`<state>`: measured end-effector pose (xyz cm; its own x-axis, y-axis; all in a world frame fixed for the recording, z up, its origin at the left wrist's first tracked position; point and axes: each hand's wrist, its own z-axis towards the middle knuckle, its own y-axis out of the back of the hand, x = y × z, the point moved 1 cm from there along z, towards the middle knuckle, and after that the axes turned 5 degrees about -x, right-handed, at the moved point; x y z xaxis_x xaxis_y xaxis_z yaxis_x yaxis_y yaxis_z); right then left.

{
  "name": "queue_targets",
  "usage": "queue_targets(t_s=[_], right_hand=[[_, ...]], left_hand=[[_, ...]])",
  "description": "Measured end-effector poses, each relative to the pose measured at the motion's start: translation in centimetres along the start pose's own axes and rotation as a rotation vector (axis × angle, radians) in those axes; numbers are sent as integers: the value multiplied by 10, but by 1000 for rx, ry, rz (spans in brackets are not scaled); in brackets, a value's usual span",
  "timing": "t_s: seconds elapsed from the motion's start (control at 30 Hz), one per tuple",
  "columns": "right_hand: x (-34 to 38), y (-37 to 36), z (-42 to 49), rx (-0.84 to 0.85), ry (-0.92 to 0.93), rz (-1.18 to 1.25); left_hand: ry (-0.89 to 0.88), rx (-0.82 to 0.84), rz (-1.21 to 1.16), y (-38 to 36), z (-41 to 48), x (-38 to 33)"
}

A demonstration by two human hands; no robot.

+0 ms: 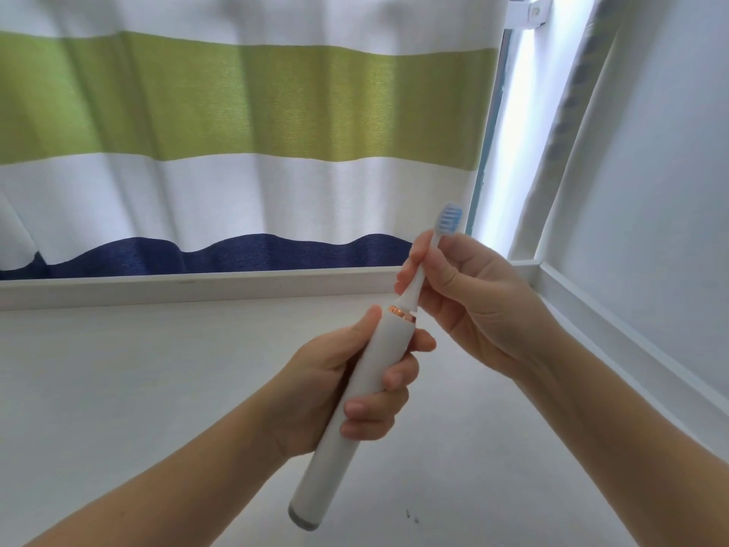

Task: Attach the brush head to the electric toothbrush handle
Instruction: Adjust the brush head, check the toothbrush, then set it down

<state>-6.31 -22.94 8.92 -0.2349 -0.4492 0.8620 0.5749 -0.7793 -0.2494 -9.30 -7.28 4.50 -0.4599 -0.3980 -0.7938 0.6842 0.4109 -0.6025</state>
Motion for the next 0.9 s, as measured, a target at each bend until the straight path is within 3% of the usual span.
queue_targets(t_s=[0.13, 0.2, 0.33, 0.4, 0.47, 0.57, 0.7, 0.9], right_hand=[[0, -4, -1, 47, 28, 16], [1, -4, -1, 1, 70, -35], [-1, -3, -1, -151, 87, -116], [-2, -4, -1, -166, 77, -143], [-1, -5, -1, -140, 85, -144], [-2, -8, -2, -87, 59, -36], [-5, -12, -3, -29, 16, 139], [-4, -10, -2, -98, 63, -47]], left_hand=[[66, 76, -70, 1, -1, -2], [19, 40, -17, 1, -1, -4], [-196, -279, 276, -4, 0, -2], [-294, -447, 456, -5, 2, 0], [-349, -507, 577, -6, 1, -2], [-330, -410, 617, -11, -1, -6], [-270, -216, 421, -17, -3, -6], [-232, -202, 290, -7, -3, -6]])
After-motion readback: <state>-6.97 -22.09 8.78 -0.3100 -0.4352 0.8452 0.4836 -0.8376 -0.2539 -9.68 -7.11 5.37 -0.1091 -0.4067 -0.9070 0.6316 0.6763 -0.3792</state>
